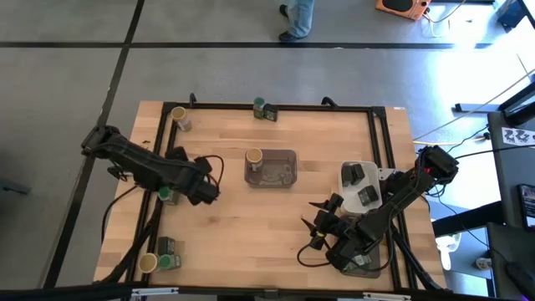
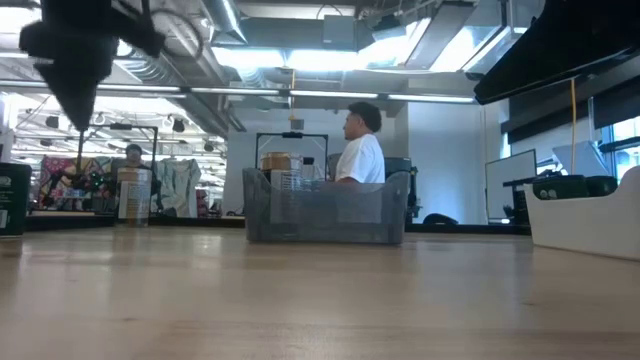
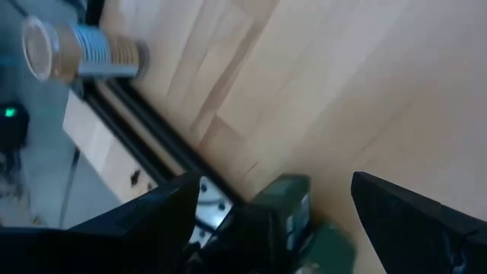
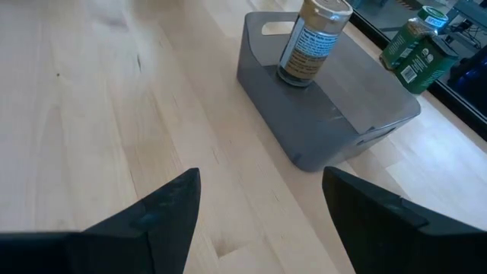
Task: Sort spices by type
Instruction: Put the center black seasoning can into the white bin
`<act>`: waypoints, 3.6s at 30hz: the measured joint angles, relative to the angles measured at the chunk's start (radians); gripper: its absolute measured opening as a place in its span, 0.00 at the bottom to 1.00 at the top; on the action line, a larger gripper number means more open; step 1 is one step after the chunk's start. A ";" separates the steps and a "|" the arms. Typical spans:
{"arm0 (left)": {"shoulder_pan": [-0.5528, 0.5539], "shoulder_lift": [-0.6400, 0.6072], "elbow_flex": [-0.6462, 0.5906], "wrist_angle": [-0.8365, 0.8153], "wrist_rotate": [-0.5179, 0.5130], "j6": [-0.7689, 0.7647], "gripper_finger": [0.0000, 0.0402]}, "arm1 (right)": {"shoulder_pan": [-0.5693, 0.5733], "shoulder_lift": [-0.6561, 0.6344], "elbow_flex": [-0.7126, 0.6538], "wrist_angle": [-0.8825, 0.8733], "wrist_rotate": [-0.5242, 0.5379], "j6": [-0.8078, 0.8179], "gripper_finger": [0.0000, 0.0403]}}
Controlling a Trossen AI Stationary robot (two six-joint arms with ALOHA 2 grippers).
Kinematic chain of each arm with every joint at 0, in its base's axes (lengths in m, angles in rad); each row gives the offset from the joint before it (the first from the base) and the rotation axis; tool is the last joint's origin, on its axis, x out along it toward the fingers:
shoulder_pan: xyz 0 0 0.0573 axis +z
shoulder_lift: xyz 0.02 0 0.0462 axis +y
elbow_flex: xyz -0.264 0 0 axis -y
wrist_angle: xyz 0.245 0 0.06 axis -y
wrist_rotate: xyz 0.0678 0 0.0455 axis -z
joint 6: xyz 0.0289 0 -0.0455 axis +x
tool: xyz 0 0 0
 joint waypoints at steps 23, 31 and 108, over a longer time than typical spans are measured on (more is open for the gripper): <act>0.262 0.001 -0.262 0.111 0.228 0.195 0.85 | 0.000 -0.001 0.000 0.000 0.000 0.000 0.68; 0.262 0.002 -0.275 0.143 0.273 0.194 0.82 | 0.000 -0.001 0.000 0.011 0.000 0.000 0.68; -0.071 0.480 0.479 0.567 0.315 0.734 0.35 | 0.000 -0.001 0.000 0.018 0.029 -0.018 0.68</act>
